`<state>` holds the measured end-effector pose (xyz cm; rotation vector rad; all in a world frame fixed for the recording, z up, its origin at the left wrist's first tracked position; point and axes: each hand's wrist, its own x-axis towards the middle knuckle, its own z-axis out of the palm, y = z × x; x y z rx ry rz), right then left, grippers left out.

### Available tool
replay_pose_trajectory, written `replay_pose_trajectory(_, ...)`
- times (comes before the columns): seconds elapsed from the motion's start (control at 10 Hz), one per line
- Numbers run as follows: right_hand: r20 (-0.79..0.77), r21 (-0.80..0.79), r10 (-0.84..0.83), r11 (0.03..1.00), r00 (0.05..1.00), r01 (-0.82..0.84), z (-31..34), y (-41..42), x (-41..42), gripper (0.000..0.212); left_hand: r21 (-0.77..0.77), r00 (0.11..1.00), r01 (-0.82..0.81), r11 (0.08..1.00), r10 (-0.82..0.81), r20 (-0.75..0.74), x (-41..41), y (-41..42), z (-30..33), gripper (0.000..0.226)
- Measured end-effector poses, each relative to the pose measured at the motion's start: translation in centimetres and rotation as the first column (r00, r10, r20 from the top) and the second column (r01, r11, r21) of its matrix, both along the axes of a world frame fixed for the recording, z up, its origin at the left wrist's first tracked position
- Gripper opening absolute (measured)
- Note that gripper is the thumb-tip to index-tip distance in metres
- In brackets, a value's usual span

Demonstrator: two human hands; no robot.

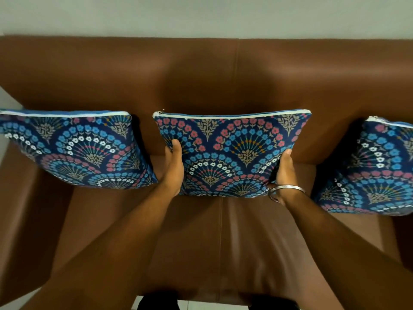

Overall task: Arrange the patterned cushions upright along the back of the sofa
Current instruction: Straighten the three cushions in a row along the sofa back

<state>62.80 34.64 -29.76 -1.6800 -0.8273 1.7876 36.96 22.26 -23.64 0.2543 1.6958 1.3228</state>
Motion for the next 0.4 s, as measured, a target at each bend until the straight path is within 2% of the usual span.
replay_pose_trajectory(0.2,0.061,0.019,-0.042,0.999,0.997,0.041,-3.8,1.1,1.7,0.094,0.006,0.998,-0.031,0.999,0.031,-0.050,1.7,1.0,-0.4,0.060)
replay_pose_trajectory(0.3,0.055,0.012,0.010,1.000,0.998,-0.011,1.4,-0.7,0.3,0.084,-0.020,0.991,-0.029,0.999,0.026,-0.129,1.6,0.8,0.2,0.062)
replay_pose_trajectory(0.4,0.194,0.232,-0.003,0.972,0.981,-0.042,9.7,-2.7,0.5,0.066,-0.072,0.968,0.033,0.997,-0.050,-0.244,1.8,-2.9,1.1,0.071)
